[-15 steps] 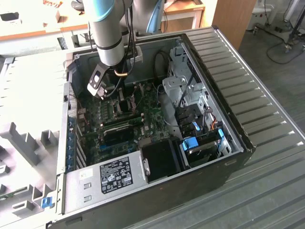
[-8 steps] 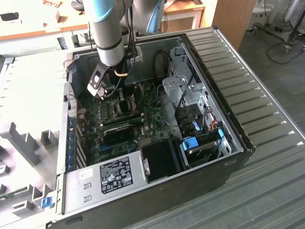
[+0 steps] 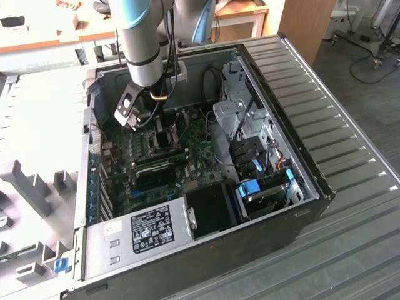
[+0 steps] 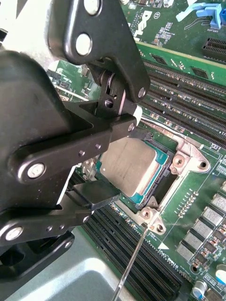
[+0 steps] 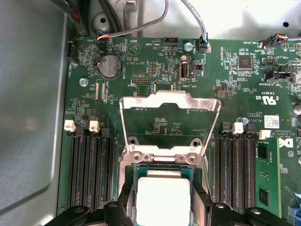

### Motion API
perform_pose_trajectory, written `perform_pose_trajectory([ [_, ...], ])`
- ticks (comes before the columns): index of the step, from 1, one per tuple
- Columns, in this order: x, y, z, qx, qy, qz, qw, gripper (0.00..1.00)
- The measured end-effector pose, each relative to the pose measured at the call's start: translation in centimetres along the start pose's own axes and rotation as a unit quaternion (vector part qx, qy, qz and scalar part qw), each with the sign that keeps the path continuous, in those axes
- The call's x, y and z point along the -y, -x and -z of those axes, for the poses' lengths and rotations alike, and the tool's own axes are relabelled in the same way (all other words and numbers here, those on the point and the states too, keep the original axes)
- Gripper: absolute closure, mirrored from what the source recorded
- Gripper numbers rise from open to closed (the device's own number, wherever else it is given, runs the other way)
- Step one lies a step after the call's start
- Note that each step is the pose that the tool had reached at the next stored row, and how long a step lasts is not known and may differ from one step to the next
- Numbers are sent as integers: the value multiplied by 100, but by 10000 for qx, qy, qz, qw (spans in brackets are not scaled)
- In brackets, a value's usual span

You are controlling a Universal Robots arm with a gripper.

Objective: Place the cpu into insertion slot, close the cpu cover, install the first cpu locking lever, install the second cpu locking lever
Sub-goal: 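Place the cpu into insertion slot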

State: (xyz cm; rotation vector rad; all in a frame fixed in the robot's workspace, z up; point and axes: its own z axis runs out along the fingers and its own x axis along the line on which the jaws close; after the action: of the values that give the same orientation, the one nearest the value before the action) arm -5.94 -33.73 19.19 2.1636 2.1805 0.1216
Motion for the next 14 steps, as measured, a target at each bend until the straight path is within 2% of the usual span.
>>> perform_pose_trajectory([
  [4,-3,0,31,0,0,0,10000,39],
  [14,-18,-1,176,0,0,0,10000,39],
])
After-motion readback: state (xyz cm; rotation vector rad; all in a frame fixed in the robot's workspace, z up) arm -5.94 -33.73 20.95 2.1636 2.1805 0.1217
